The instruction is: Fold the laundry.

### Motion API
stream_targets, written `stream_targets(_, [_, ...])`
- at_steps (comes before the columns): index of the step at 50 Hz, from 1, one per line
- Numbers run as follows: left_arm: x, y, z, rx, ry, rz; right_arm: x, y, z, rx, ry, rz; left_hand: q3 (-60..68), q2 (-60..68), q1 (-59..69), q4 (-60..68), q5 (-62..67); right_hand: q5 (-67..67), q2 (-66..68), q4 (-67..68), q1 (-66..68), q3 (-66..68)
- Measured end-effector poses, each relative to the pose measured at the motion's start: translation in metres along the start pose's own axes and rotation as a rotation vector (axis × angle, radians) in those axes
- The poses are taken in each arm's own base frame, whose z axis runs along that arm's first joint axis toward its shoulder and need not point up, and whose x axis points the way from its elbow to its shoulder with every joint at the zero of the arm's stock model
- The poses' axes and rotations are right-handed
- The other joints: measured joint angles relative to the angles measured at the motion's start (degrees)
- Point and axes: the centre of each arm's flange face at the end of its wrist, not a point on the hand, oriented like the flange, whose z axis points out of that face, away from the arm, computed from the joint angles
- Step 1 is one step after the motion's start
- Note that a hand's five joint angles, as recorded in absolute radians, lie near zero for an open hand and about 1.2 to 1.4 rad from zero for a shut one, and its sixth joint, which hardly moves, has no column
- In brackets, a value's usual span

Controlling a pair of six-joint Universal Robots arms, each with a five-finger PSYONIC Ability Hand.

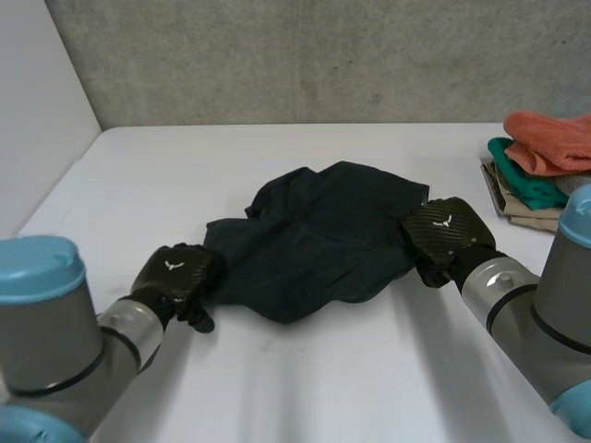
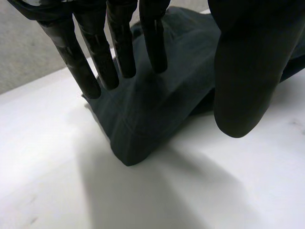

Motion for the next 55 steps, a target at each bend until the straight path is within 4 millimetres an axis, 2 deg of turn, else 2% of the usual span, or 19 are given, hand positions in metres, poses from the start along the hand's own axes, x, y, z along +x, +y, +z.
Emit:
stream_targets(5, [0.002,0.002,0.02,-0.001,0.021,0.013,0.0,0.0,0.0,-0.002,-0.003,0.002,6.24,6.11,7.4,6.1,5.9,0.0,0.0,0.0,0.0,0.0])
stream_targets(7, [0.004,0.001,0.026,0.007,0.024,0.021,0.001,0.001,0.001,-0.004,0.0,0.002,15.75,15.78,18.44,15.57,15.16,0.0,0.0,0.0,0.0,0.0])
stream_targets(8, [0.005,-0.001,0.032,0.021,0.025,0.033,0.003,0.001,0.002,-0.004,0.005,0.001,30.31,30.44,32.98,29.57,28.98,0.01,0.0,0.0,0.0,0.0])
stream_targets(9, [0.005,-0.003,0.035,0.031,0.023,0.04,0.004,0.001,0.002,-0.004,0.008,0.0,35.03,35.17,37.31,35.27,34.6,0.0,0.0,0.0,0.0,0.0])
stream_targets(16, [0.003,-0.036,0.026,0.114,-0.012,0.069,0.018,-0.014,0.001,0.02,0.048,-0.023,38.87,39.13,37.42,39.2,36.52,0.01,0.0,0.0,0.0,0.0])
stream_targets(18, [-0.002,-0.086,-0.012,0.236,-0.045,0.077,0.037,-0.045,-0.01,0.072,0.103,-0.079,39.02,39.28,37.43,39.24,36.52,0.0,0.0,0.0,0.0,0.0])
stream_targets(22, [-0.006,-0.138,-0.059,0.384,-0.056,0.085,0.057,-0.087,-0.03,0.152,0.165,-0.16,39.06,39.31,37.43,39.26,36.72,0.0,0.0,0.01,0.0,0.0])
stream_targets(26, [-0.014,-0.183,-0.106,0.498,-0.067,0.096,0.071,-0.125,-0.052,0.205,0.204,-0.224,39.09,39.32,37.43,39.28,37.61,0.0,0.0,0.03,0.0,0.0])
stream_targets(29, [-0.021,-0.198,-0.121,0.488,-0.075,0.101,0.073,-0.139,-0.061,0.181,0.186,-0.261,39.09,39.37,37.43,39.28,37.61,0.0,0.0,0.04,-0.04,0.0])
stream_targets(33, [-0.028,-0.194,-0.109,0.367,-0.068,0.096,0.065,-0.134,-0.056,0.094,0.115,-0.307,39.09,39.4,37.43,39.28,37.61,0.01,0.0,0.04,-0.04,0.0])
stream_targets(37, [-0.033,-0.171,-0.073,0.184,-0.044,0.091,0.053,-0.116,-0.039,-0.001,0.041,-0.338,39.09,39.4,37.43,39.28,37.62,0.0,0.0,0.04,-0.04,0.0])
stream_targets(40, [-0.035,-0.146,-0.032,0.055,-0.025,0.106,0.04,-0.092,-0.011,-0.072,-0.004,-0.343,39.09,39.4,37.43,39.28,37.61,0.01,0.0,0.04,-0.04,0.0])
stream_targets(42, [-0.035,-0.141,-0.024,0.037,-0.023,0.112,0.036,-0.085,-0.002,-0.083,-0.009,-0.341,39.09,39.4,37.43,39.28,37.61,0.01,0.0,0.04,-0.04,0.0])
stream_targets(43, [-0.037,-0.135,-0.009,0.022,-0.024,0.127,0.033,-0.08,0.007,-0.086,-0.007,-0.339,39.09,39.39,37.43,39.29,37.61,0.0,0.0,0.04,-0.04,0.0])
stream_targets(44, [-0.038,-0.132,0.007,0.026,-0.032,0.147,0.027,-0.073,0.023,-0.077,0.006,-0.334,39.09,39.4,37.43,39.29,37.61,0.01,0.0,0.04,-0.04,0.0])
stream_targets(47, [-0.042,-0.137,0.028,0.075,-0.06,0.179,0.023,-0.07,0.044,-0.035,0.048,-0.329,39.09,39.4,37.43,39.29,37.62,0.03,0.0,0.05,-0.04,0.0])
stream_targets(49, [-0.051,-0.164,0.044,0.227,-0.133,0.21,0.027,-0.083,0.067,0.072,0.143,-0.321,39.12,39.45,37.43,39.34,37.61,0.03,0.0,0.12,-0.04,0.0])
stream_targets(51, [-0.059,-0.196,0.046,0.385,-0.202,0.218,0.036,-0.104,0.079,0.19,0.24,-0.31,39.13,39.47,37.43,39.47,37.61,0.02,0.0,0.21,-0.04,0.0])
stream_targets(55, [-0.073,-0.267,0.021,0.742,-0.326,0.197,0.062,-0.162,0.082,0.489,0.439,-0.274,39.13,39.47,37.43,39.48,37.61,0.03,0.0,0.22,-0.04,0.0])
